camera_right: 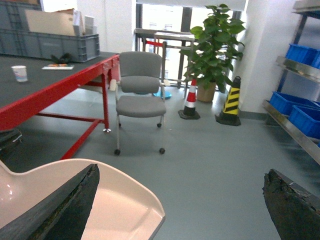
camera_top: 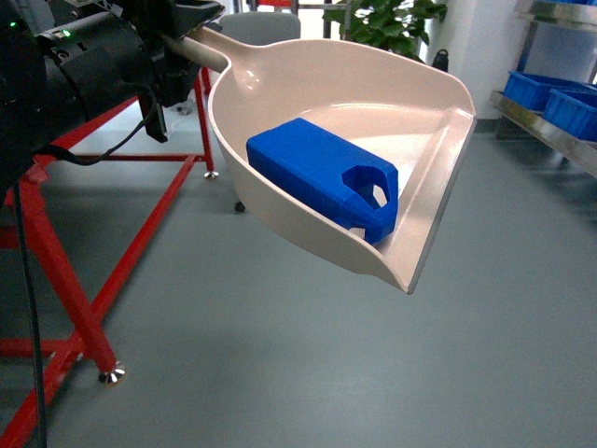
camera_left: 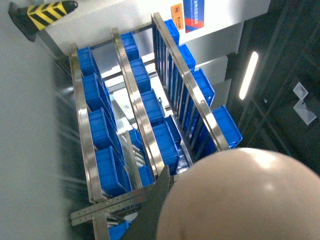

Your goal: Place part in tray to right shelf

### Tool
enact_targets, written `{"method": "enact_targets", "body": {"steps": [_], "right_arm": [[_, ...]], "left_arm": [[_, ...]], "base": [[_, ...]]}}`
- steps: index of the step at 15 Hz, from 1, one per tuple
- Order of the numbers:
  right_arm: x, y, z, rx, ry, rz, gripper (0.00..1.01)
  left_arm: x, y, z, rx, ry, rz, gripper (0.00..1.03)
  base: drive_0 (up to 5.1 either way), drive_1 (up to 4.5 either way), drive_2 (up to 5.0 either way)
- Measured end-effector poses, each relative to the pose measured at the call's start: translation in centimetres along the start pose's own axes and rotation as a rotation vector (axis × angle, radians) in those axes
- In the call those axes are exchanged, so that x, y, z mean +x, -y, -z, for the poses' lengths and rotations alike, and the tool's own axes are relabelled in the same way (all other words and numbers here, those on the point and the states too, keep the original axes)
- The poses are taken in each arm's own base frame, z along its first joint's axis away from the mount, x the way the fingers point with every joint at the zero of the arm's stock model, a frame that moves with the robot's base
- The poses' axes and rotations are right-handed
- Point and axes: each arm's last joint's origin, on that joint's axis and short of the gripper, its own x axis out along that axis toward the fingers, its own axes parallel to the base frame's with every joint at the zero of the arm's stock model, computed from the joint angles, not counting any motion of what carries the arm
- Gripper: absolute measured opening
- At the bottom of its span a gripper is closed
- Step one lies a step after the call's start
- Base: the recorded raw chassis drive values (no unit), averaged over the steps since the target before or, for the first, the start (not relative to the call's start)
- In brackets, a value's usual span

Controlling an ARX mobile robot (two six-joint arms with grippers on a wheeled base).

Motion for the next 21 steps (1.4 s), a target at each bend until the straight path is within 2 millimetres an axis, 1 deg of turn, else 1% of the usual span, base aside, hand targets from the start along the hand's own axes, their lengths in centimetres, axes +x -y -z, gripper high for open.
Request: {"method": "enact_targets", "body": {"steps": [6,7,21], "right_arm": [[-0.05,0.03,-0.08,0.002,0.006,0.002,0.98],[-0.06,0.03,-0.08,0.002,0.006,0.003,0.98],[-0.07,0.03,-0.09,0.002,0.006,0.003,0.98]], "left_arm": [[0.23,0.17,0.56,-0.002,-0.022,0.012,0.12],[0.13,0.11,0.30,-0.001,-0.013,0.010,0.12],[0.14,0.13,0.34,0.000,-0.014,0.011,0.12]], "base": [[-1.7,-1.67,-1.7],[-1.8,-1.77,-1.8],[-1.5,-1.53,-1.5]]}}
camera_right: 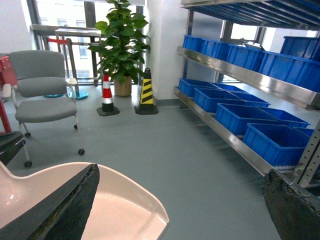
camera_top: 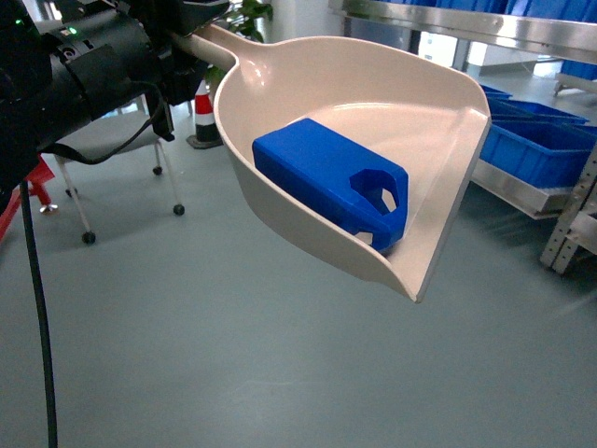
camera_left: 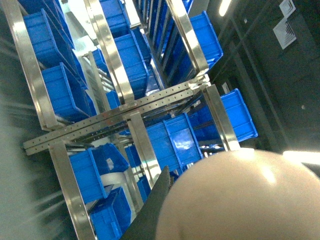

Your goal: Place part in tray to right shelf

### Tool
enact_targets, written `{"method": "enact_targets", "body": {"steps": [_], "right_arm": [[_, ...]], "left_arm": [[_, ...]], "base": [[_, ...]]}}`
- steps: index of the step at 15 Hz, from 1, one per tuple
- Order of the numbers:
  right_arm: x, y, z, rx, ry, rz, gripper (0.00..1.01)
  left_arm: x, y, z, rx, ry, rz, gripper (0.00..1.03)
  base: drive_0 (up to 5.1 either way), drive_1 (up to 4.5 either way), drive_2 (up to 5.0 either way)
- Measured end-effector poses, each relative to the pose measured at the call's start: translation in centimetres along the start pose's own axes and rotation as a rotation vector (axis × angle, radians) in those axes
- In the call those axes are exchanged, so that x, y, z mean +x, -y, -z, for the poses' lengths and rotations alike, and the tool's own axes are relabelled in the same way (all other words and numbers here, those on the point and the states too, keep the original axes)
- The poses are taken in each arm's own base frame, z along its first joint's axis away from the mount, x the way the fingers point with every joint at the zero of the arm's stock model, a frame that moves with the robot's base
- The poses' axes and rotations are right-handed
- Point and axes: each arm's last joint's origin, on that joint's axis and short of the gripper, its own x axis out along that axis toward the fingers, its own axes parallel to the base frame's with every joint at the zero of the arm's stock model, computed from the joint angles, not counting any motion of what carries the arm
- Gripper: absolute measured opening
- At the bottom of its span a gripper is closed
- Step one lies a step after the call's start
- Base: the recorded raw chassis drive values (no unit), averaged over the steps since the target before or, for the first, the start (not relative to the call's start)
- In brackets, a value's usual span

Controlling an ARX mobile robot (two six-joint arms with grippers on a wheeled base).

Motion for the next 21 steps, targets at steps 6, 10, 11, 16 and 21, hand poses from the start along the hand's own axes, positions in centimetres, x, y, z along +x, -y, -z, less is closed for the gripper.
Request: {"method": "enact_targets", "body": {"steps": [6,10,11,16,21], "right_arm": [[0.00,0.00,0.00,0.000,0.000,0.000,0.98],[0.00,0.00,0.01,0.000,0.000,0.000,0.98],[0.00,0.00,0.01,0.000,0.000,0.000,0.98],[0.00,0.00,0.00,0.000,0.000,0.000,0.98],[0.00,0.00,0.00,0.000,0.000,0.000,0.98]], "left_arm": [[0.00,0.00,0.00,-0.001,0.000,0.000,0.12],[0.00,0.00,0.00,0.000,0.000,0.000,0.12],[-0.01,-0.01,-0.01,0.000,0.001,-0.001,0.12],[0.00,-0.01,0.00,-0.001,0.000,-0.001,0.12],[-0.02,-0.02,-0.06,0.000,0.002,-0.001,0.12]], "base": [[-1.6,-1.62,-1.6],[-1.6,-1.57,-1.6],[-1.6,-1.57,-1.6],[-1.6,-1.57,-1.6],[-1.8,-1.76,-1.8]]}}
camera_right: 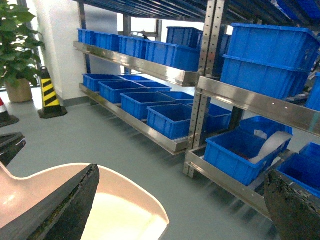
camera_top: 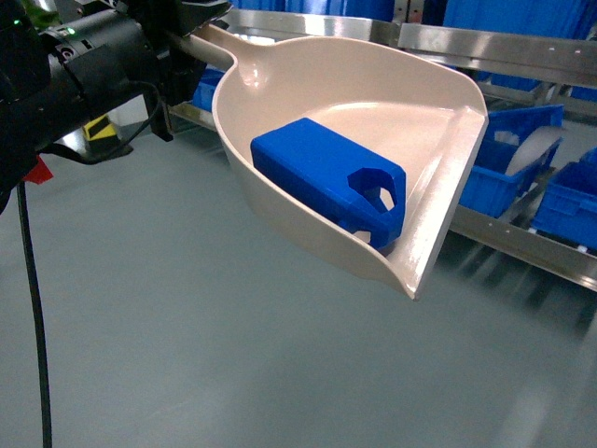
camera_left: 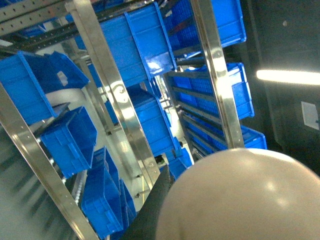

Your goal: Place part in tray to right shelf

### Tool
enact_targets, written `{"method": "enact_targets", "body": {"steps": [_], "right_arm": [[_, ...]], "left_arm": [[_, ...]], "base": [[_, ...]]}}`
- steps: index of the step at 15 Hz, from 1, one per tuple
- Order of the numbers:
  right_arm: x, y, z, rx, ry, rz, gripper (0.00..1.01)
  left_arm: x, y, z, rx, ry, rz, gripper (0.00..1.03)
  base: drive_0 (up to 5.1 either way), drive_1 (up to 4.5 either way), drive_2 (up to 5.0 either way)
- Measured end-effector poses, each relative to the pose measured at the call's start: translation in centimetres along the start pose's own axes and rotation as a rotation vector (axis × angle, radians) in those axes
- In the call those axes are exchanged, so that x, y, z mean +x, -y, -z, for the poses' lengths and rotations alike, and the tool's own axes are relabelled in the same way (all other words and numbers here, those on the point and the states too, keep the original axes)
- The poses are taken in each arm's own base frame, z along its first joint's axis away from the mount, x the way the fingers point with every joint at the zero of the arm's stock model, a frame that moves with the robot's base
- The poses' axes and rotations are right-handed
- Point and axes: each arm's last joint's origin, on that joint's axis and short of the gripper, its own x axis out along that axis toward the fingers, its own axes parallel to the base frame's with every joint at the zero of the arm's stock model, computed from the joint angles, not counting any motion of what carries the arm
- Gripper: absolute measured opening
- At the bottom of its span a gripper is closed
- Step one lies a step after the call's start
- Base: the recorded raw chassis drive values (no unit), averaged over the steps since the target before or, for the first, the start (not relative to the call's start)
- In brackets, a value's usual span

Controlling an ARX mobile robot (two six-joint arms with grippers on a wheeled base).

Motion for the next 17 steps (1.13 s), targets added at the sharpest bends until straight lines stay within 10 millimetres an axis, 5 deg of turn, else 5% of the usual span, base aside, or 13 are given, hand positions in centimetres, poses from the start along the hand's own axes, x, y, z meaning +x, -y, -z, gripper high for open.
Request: {"method": "enact_targets", "body": {"steps": [17], "right_arm": [[0.00,0.00,0.02,0.000,-0.001,0.000,0.98]], "left_arm": [[0.05,0.03,0.12,-0.001,-0.005,0.002,0.12]], "base": [[-1.6,-1.63,-1.6]]}}
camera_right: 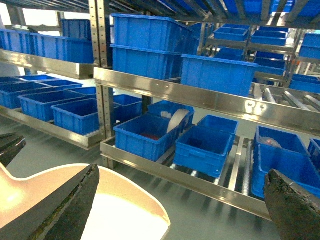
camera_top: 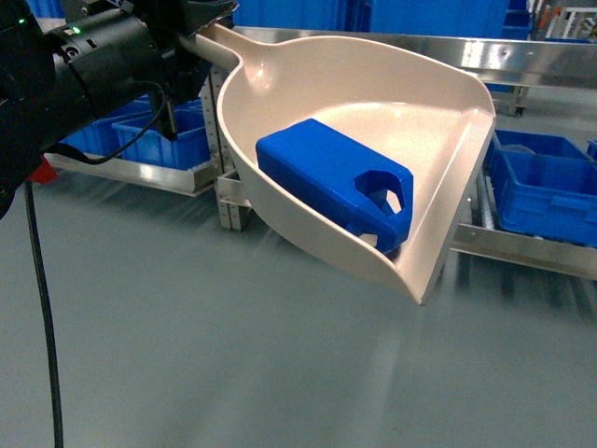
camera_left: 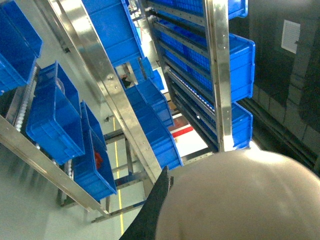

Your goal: Place part in tray to right shelf

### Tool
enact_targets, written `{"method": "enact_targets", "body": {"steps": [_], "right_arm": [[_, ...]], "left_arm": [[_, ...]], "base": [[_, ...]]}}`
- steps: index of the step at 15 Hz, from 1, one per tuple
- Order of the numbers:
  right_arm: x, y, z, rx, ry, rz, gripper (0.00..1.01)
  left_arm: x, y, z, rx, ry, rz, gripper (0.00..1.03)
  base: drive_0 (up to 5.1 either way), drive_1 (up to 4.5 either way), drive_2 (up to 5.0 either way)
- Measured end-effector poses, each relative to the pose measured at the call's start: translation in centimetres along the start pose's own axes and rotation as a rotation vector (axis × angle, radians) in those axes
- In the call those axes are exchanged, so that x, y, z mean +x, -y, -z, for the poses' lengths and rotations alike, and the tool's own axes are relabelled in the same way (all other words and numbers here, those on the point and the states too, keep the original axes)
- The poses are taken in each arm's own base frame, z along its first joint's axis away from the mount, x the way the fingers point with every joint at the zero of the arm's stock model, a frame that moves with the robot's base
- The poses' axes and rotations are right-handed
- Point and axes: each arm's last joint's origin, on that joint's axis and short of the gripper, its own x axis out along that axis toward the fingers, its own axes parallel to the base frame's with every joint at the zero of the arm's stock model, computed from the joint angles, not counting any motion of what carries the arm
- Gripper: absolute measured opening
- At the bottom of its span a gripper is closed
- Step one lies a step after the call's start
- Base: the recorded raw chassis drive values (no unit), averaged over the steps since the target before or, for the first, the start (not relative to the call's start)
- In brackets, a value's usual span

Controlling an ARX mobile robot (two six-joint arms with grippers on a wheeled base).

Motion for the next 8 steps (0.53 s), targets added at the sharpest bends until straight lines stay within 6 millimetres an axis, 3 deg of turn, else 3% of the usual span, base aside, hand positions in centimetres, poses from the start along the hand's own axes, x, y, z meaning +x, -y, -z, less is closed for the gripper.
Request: {"method": "enact_targets", "body": {"steps": [8], "right_arm": [[0.00,0.00,-0.01,0.000,0.000,0.000,0.98]], "left_arm": [[-0.02,0.00,-0.06,0.001,0.003,0.000,0.12]], "base": [[-1.6,-1.65,-1.6]]}}
